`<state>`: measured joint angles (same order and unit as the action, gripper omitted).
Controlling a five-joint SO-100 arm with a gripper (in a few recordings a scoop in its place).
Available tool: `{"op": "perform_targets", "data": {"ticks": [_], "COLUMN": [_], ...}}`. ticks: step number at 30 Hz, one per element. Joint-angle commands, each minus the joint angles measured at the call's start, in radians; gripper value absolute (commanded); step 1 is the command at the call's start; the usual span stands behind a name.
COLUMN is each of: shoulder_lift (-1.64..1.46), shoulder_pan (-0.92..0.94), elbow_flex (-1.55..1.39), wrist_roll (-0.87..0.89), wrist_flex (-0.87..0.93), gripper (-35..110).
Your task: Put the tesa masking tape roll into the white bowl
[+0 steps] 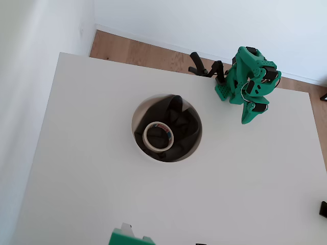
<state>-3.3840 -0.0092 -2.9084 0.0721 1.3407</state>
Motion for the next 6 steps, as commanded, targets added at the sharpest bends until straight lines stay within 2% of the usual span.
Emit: {"op": "perform_targets", "data": {"ticks": [1, 6], "shoulder_lift": [-0.008, -0.008], "shoulder_pan": [-0.015, -0.015], "elbow_flex": [0.005, 0.005], "wrist_roll": [0.014, 0.014], "wrist_flex": [0.020, 0.020], "gripper": [-8, -8]}}
